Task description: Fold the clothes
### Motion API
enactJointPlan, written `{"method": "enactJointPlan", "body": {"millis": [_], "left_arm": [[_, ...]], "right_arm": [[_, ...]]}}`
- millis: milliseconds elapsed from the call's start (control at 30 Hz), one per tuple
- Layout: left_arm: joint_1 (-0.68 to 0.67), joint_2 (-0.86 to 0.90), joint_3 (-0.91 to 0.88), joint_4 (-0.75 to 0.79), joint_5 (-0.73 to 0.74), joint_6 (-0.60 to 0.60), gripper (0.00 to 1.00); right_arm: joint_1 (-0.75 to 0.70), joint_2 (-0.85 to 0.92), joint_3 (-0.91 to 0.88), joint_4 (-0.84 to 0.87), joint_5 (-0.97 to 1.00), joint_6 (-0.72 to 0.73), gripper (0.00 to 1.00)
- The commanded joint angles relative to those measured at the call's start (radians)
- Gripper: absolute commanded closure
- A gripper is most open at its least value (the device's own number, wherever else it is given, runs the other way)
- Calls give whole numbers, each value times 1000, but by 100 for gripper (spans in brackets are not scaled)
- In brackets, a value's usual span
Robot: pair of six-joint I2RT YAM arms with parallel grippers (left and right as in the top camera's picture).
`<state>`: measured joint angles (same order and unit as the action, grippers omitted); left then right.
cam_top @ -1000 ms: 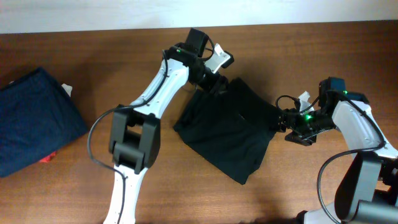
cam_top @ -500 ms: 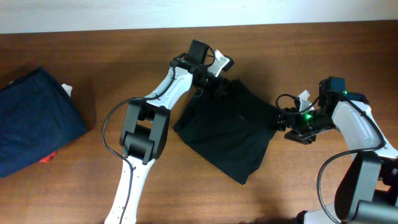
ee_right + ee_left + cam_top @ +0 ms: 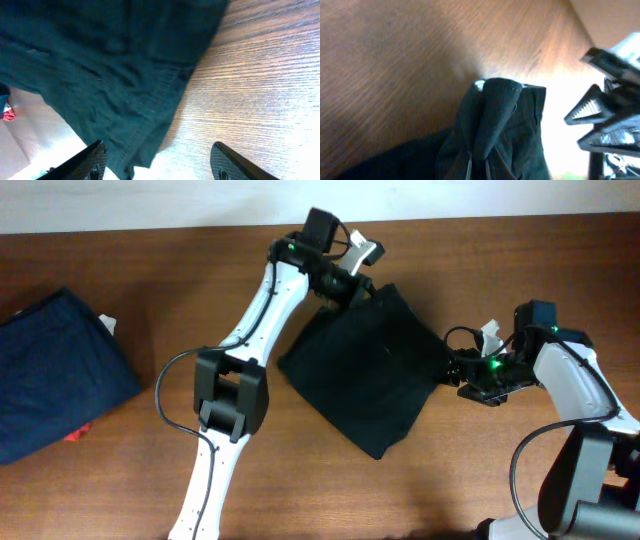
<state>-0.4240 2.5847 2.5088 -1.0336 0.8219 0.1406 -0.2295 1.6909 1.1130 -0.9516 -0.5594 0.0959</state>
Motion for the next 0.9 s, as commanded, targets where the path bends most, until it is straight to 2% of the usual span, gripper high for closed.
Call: {"method": "enactJointPlan", "body": {"millis": [0,133,267,400,700,867], "left_arm": [[20,16,140,-154,-87,2,99],[21,16,163,-335,-303,3,99],[21,18,161,-377,-434,4,99],[21,40,157,-298,-454,10,100],[21,220,156,-334,-560,-9,100],[22,202,174,-352,-588,-13,94]], "right_arm": [[2,31,-10,3,-5,-14,30],[2,46,-10,3,18,-14,30],[2,50,-10,2,24,-14,30],[2,50,-10,2,24,-15,30],[2,50,-10,6,25,-40,30],[2,50,-10,6,25,-40,30]]}}
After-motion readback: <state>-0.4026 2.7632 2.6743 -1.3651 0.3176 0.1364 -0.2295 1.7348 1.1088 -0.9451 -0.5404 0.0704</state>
